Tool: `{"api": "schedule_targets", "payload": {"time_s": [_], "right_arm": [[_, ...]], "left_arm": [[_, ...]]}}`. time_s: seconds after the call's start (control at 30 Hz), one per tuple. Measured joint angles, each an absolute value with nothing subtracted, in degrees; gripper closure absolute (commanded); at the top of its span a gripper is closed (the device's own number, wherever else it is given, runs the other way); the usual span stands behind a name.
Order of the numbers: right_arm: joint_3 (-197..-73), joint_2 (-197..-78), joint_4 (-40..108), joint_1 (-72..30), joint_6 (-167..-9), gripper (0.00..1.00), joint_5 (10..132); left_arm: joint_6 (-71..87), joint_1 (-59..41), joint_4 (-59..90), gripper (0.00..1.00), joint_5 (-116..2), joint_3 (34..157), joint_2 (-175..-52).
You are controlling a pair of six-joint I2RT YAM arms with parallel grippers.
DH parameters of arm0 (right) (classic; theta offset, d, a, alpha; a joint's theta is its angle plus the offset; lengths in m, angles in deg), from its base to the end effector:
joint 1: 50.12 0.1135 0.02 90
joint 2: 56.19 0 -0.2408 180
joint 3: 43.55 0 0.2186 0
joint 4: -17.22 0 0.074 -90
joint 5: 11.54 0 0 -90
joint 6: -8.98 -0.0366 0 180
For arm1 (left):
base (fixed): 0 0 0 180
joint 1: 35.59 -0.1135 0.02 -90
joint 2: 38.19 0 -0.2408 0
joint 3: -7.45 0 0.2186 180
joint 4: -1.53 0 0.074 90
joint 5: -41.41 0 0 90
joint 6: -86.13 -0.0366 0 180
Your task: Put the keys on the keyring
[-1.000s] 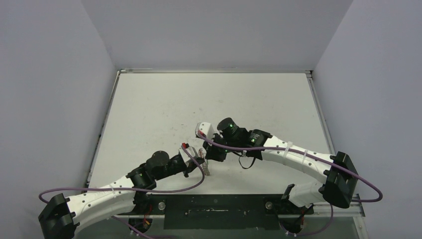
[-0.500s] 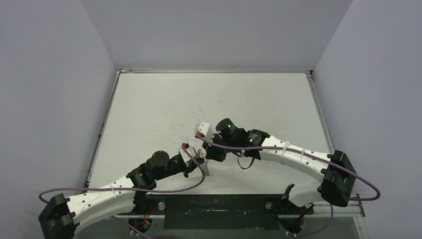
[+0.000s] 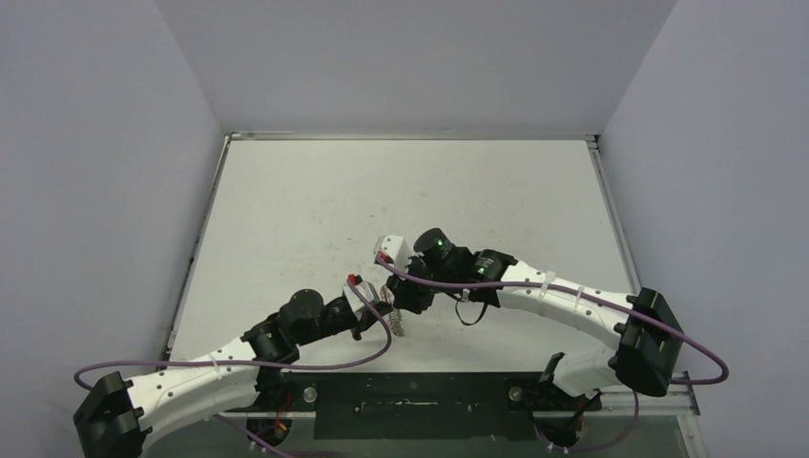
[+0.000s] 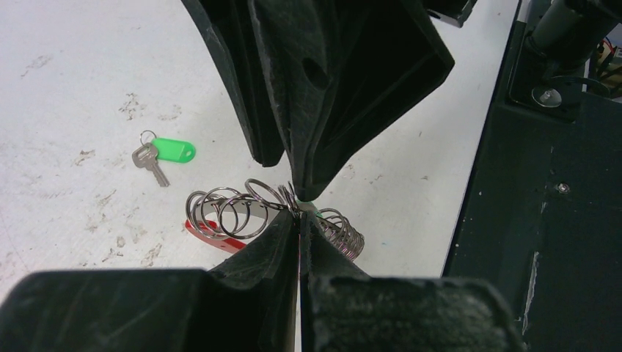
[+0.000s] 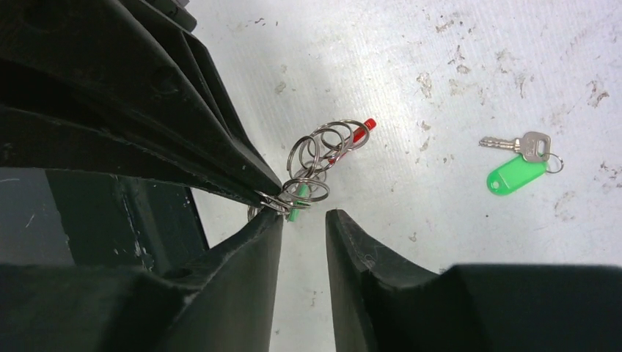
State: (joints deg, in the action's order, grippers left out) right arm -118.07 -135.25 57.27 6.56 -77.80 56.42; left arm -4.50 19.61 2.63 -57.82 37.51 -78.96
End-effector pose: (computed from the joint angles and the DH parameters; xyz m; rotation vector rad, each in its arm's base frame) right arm 0.1363 0.2324 0.2569 -1.3983 2.0264 0.8886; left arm 0.0866 -0.1349 0.2076 0.9716 1.5752 -0.8204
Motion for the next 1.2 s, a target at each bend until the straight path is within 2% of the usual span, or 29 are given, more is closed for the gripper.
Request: {"api": "schedule_targets", "payload": {"time_s": [0.07,0.13,0.37,0.67,0.87,1.03,1.2], "right_arm": [[-117.39,-135.04,56.66,6.56,-77.93,0.45,56.73],[-116.15,-134.18,55.92,6.54,-78.35,0.34,57.32],[-110.73,-124.81,51.87,5.84,-78.92,0.22,59.41],[-103.47,-111.78,43.74,5.69,-75.55,0.26,60.05],[-97.68,-110.03,39.87,5.69,-68.93,0.28,55.17],[-97.09,-112.15,38.32,5.69,-63.88,0.37,48.51],[-96.76,-114.49,35.31,5.69,-59.38,0.54,42.50]], "left_arm": [[-4.50,19.65,2.61,1.00,-57.97,37.51,-78.72],[-4.50,19.74,2.61,1.00,-58.08,37.51,-78.59],[-4.50,19.78,2.61,1.00,-58.30,37.51,-78.37],[-5.59,19.80,2.61,1.00,-59.63,37.51,-76.71],[-8.39,19.80,2.57,1.00,-61.95,37.42,-75.35],[-11.42,19.80,1.34,1.00,-65.82,36.18,-74.61],[-13.39,19.82,0.71,1.00,-68.92,35.61,-74.63]]}}
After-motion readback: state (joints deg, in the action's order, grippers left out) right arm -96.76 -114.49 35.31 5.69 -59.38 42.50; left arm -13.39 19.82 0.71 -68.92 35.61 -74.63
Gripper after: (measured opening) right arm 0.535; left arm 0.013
